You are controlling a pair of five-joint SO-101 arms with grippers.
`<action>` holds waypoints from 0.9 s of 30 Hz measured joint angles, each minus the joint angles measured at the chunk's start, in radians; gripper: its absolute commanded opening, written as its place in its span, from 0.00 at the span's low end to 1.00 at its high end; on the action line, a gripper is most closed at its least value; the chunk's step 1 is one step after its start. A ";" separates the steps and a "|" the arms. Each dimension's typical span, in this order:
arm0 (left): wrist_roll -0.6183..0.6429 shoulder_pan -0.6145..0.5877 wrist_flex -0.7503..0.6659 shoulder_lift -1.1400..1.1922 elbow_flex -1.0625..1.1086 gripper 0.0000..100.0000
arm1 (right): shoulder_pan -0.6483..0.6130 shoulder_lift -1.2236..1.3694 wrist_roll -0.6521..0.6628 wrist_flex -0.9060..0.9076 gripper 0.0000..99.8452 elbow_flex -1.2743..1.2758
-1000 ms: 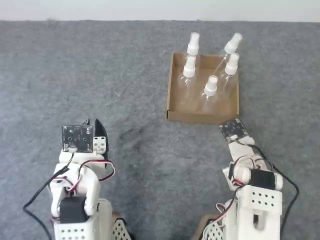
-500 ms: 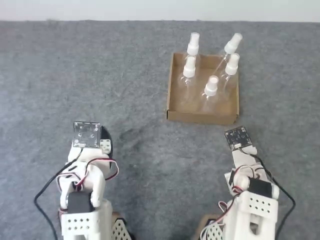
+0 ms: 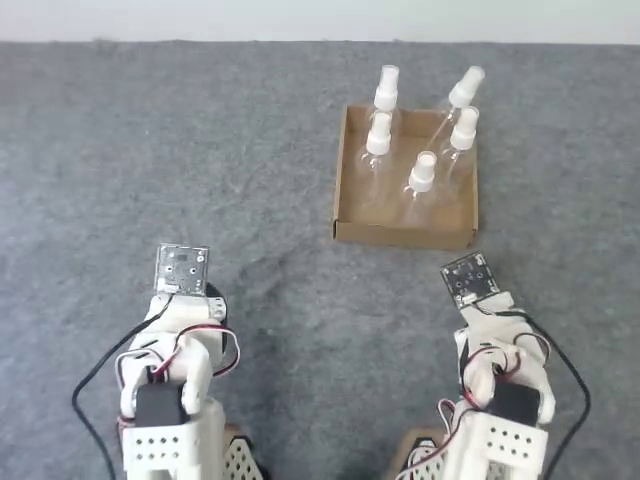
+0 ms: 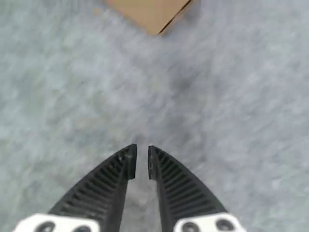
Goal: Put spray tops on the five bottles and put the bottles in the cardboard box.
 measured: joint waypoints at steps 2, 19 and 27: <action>0.000 0.000 0.002 0.000 0.000 0.01 | 0.000 -0.046 -0.009 0.000 0.01 -0.002; 0.000 0.000 0.144 0.000 0.000 0.01 | 0.012 -0.074 -0.014 0.267 0.01 -0.002; 0.000 0.000 0.144 0.000 0.000 0.01 | 0.040 -0.074 -0.015 0.272 0.01 -0.002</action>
